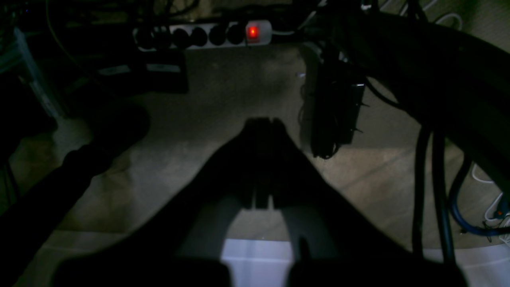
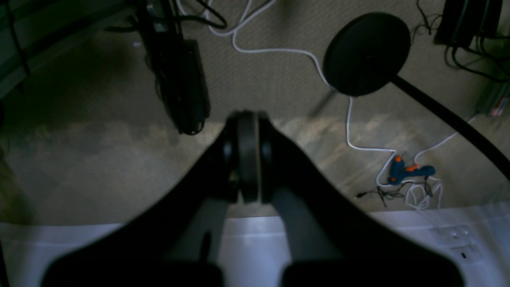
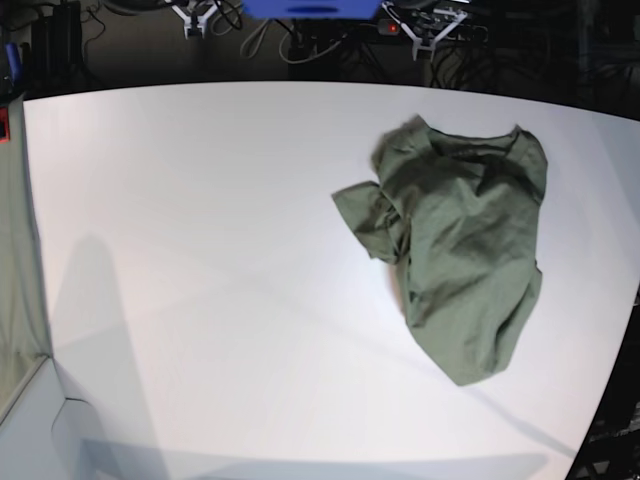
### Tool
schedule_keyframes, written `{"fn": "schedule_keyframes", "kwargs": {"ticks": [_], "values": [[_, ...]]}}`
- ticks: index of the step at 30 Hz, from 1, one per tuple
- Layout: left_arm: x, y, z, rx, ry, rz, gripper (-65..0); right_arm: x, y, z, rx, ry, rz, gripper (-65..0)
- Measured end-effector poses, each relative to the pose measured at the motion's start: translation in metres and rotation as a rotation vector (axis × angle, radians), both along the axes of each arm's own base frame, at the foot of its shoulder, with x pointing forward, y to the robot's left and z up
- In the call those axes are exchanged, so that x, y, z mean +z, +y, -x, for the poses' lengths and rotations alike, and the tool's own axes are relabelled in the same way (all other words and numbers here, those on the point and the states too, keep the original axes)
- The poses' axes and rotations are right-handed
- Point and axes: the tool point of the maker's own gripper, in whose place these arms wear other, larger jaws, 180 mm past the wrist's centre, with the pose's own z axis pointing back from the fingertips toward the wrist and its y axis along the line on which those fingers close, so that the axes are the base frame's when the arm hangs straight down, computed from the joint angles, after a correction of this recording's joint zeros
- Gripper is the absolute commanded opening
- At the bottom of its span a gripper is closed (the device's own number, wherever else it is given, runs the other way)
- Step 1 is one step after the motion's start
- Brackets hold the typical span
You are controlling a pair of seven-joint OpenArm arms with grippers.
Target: Layout the t-shirt on the table in an organized manner, then fold the t-shirt properly
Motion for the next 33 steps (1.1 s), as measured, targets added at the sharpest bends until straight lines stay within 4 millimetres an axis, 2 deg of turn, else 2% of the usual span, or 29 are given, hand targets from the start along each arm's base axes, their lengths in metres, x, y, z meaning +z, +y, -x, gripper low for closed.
{"fn": "schedule_keyframes", "kwargs": {"ticks": [8, 13, 33], "values": [[0.0, 0.0, 0.002, 0.0, 0.002, 0.0, -64.8, 0.0, 0.0, 0.0, 0.0, 0.0, 0.0, -65.0], [0.0, 0.0, 0.011, 0.0, 0.018, 0.0, -64.8, 0.0, 0.0, 0.002, 0.0, 0.002, 0.0, -65.0], [0.0, 0.0, 0.011, 0.0, 0.016, 0.0, -64.8, 0.0, 0.0, 0.002, 0.0, 0.002, 0.0, -65.0]]}}
